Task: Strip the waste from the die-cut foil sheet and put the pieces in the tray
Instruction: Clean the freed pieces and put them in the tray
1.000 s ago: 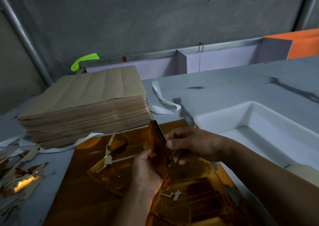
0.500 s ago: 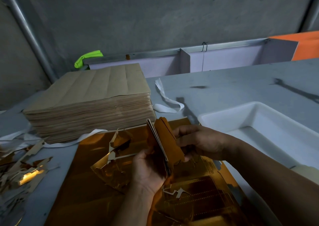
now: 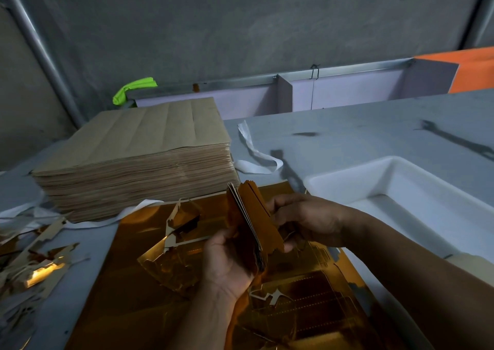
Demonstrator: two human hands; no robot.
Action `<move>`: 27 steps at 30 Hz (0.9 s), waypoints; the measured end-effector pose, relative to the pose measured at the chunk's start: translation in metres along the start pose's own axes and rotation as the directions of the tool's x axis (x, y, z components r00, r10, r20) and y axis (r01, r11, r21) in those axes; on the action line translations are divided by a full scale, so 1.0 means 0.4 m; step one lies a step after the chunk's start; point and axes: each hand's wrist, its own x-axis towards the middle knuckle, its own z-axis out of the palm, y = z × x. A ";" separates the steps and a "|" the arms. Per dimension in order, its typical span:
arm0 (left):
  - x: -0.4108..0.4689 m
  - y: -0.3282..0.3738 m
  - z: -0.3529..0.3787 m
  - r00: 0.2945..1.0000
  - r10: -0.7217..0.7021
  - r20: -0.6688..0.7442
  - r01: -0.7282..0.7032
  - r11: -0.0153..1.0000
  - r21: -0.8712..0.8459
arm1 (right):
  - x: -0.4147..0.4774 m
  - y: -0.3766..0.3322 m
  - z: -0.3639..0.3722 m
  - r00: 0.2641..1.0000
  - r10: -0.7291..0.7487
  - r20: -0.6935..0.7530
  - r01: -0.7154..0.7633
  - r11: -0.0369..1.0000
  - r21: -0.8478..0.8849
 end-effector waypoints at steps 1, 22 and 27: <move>0.001 0.000 -0.001 1.000 0.000 -0.002 0.000 1.000 0.001 | 0.000 -0.001 0.001 1.000 0.008 -0.011 -0.008 1.000 -0.004; -0.005 -0.013 0.014 0.991 0.036 0.128 -0.051 0.991 0.120 | 0.007 0.005 -0.002 0.999 0.002 -0.046 -0.004 0.999 -0.040; -0.003 -0.027 0.028 0.992 0.128 -0.004 -0.121 0.947 0.299 | 0.004 0.003 0.005 0.996 -0.039 -0.077 0.032 0.996 -0.088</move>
